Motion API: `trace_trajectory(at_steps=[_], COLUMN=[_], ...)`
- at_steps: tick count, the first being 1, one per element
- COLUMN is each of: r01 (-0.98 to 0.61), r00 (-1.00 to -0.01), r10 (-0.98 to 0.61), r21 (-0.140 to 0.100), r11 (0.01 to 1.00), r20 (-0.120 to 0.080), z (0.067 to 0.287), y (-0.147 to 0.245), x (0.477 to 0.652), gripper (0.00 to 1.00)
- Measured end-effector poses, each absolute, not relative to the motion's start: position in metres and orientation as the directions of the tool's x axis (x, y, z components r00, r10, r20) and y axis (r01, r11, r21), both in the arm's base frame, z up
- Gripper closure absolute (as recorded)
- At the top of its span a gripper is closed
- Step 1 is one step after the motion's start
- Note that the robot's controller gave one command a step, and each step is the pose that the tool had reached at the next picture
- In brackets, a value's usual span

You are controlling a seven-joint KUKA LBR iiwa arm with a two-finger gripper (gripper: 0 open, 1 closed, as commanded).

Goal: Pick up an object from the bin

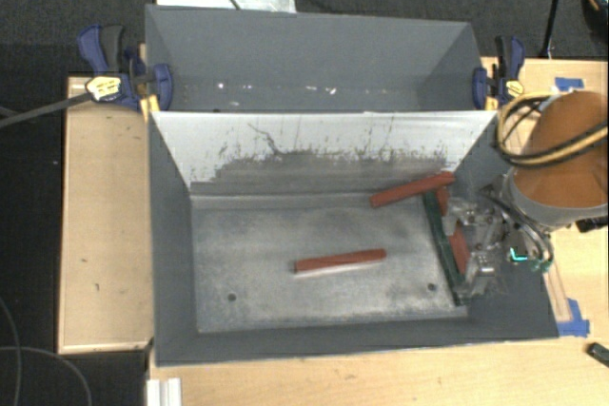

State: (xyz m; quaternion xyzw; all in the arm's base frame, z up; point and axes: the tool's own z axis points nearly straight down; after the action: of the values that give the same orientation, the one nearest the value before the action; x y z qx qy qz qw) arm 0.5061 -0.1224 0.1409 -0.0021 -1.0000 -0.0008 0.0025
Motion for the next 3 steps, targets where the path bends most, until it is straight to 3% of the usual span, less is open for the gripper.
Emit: trace_trajectory(at_steps=[1,2,3], r01=[-0.068,-0.315,-0.244], r00=[-0.998,-0.949,-0.970], r10=[-0.068,-0.315,-0.244], r21=[0.005,0.000,0.000], r11=[0.998,0.949,0.970], r20=[0.002,-0.006,-0.001], z=[0.068,0.101,0.101], y=[0.022,0.050,0.032], x=[0.496,0.527,0.525], gripper=[0.00,0.00,0.00])
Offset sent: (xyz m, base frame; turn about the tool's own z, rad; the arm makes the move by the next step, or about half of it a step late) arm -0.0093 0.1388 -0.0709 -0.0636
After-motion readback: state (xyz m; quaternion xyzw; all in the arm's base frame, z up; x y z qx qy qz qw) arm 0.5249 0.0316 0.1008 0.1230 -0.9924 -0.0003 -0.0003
